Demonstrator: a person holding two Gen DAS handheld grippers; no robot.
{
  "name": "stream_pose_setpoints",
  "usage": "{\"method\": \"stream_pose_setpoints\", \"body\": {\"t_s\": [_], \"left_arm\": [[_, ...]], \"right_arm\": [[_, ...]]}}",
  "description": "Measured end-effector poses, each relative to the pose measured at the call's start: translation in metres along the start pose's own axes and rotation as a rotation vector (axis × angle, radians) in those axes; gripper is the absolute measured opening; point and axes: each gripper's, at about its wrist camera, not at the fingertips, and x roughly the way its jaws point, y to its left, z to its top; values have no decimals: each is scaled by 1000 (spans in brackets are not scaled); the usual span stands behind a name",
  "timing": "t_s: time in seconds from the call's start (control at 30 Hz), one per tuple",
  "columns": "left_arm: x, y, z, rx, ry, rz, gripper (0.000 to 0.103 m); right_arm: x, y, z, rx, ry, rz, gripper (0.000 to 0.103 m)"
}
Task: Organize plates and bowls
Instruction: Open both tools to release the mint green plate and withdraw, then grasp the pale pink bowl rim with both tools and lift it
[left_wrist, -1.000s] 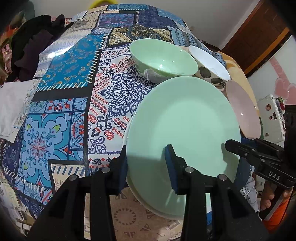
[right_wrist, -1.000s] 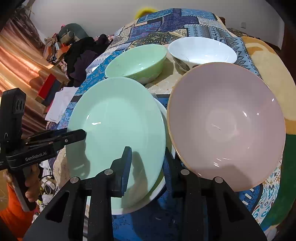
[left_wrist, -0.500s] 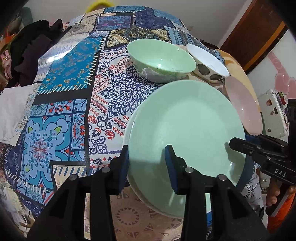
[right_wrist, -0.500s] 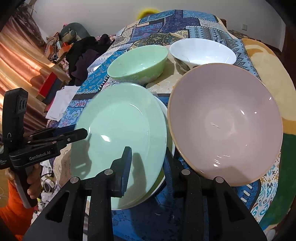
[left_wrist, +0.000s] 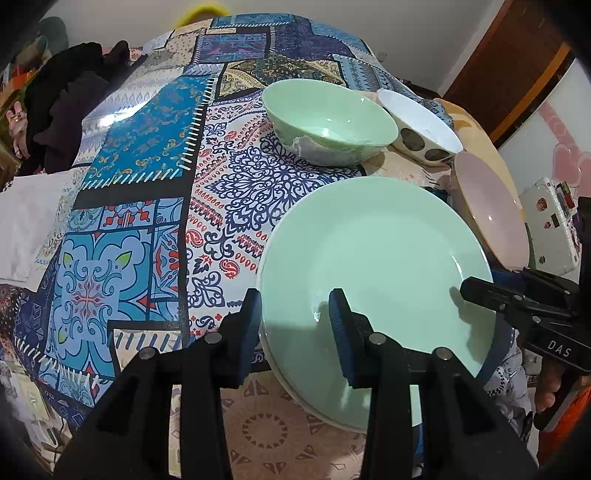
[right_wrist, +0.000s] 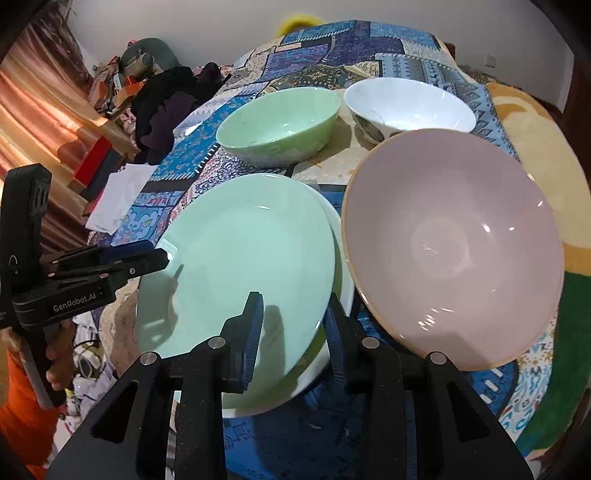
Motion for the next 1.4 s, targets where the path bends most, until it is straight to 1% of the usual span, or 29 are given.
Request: {"method": "stream_pose_setpoints", "body": {"t_s": [0.2,0.3,0.5,0.57,0.63,0.67,0.7,0.73,0.77,0.8,0.83,0.9,1.03,1.13,1.4], "left_arm": [[-1,6,-2,-23,17,7,38],[-8,9,-3,-29,3,14,38],[-34,0,4,-12,-56,10,38],[-44,-8,8,4,-79,0,38],[-53,-18,14,21,-104,-8,39],[-57,-23,17,30,-114,-14,41],[-60,-28,20,40,-127,-20,45],[-64,-35,23,51,-145,-23,52],[-67,-40,26,60,-161,-24,56],[-69,-46,29,71,-178,-24,62],[-71,-53,33,84,-195,-22,65],[-71,-64,39,105,-209,-21,66],[-62,-84,53,119,-201,-46,74],[-48,-96,62,127,-178,-60,76],[4,-125,81,154,-78,-88,76]], "right_arm": [[-14,-2,-3,-23,-23,-29,32],[-24,-4,-5,-26,-43,-31,32],[-48,-11,-2,-9,-115,-38,32],[-56,-13,0,-6,-144,-53,34],[-67,-20,2,3,-184,-76,39],[-71,-22,2,7,-197,-83,40],[-76,-26,3,14,-213,-92,43],[-80,-30,4,22,-227,-98,45],[-84,-34,5,31,-241,-108,46],[-87,-38,5,41,-254,-121,48],[-91,-43,6,50,-267,-134,50],[-96,-52,6,69,-286,-153,54],[-100,-71,6,108,-294,-175,54],[-98,-84,6,134,-287,-195,54],[-80,-110,3,189,-246,-213,54]]}}
